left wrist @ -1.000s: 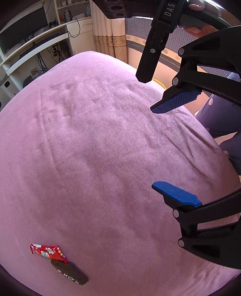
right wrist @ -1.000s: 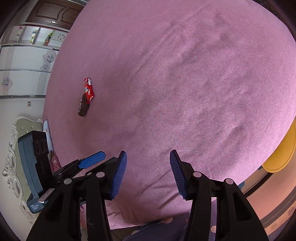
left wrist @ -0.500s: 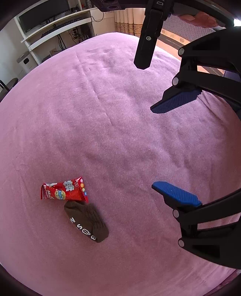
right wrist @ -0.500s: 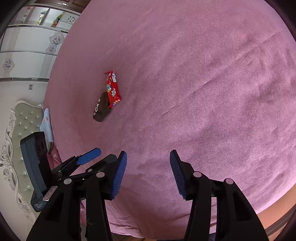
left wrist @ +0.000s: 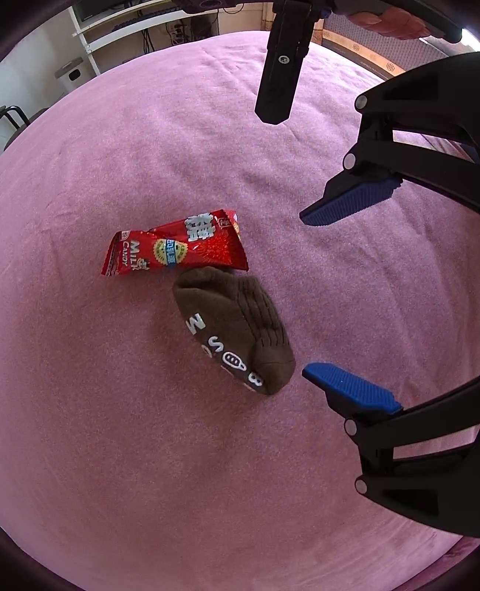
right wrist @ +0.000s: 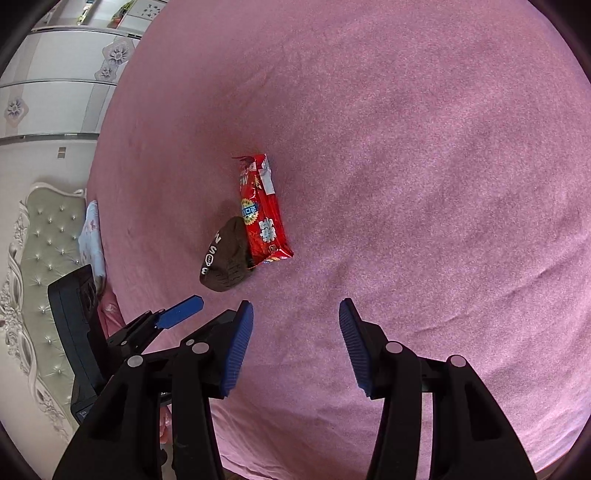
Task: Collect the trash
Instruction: 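Move both grippers back over the bed toward the brown sock and red wrapper, then grasp the brown sock with the left gripper while the right grasps the red candy wrapper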
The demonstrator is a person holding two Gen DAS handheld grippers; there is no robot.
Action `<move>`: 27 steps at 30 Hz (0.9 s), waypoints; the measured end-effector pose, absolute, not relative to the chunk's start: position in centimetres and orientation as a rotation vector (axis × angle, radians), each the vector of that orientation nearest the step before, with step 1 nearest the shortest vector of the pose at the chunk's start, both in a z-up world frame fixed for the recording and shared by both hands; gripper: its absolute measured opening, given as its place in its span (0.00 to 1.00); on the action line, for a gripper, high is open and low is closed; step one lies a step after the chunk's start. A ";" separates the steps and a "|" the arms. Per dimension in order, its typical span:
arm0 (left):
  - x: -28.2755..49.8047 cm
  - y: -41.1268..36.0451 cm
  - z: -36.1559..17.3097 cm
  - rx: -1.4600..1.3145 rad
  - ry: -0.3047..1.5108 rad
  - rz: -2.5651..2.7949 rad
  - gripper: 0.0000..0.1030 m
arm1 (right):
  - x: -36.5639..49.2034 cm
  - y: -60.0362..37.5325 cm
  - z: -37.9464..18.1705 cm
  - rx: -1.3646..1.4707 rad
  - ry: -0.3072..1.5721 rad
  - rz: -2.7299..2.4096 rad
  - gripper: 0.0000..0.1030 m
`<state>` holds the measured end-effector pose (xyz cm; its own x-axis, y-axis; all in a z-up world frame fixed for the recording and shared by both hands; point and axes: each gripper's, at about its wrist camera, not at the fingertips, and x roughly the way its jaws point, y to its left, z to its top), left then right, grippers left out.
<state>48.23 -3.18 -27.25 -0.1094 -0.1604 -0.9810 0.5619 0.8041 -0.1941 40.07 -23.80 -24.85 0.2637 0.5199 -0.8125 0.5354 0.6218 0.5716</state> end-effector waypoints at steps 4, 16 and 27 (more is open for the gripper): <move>49.8 -3.7 -29.0 0.372 1.572 -0.637 0.75 | 42.2 -23.5 -25.9 0.992 1.381 -0.005 0.48; 52.7 -4.3 -31.8 0.381 1.606 -0.665 0.79 | 47.3 -23.0 -28.0 0.966 1.414 0.005 0.48; 55.7 -1.1 -31.5 0.310 1.644 -0.598 0.44 | 49.2 -21.6 -30.3 0.968 1.464 -0.047 0.36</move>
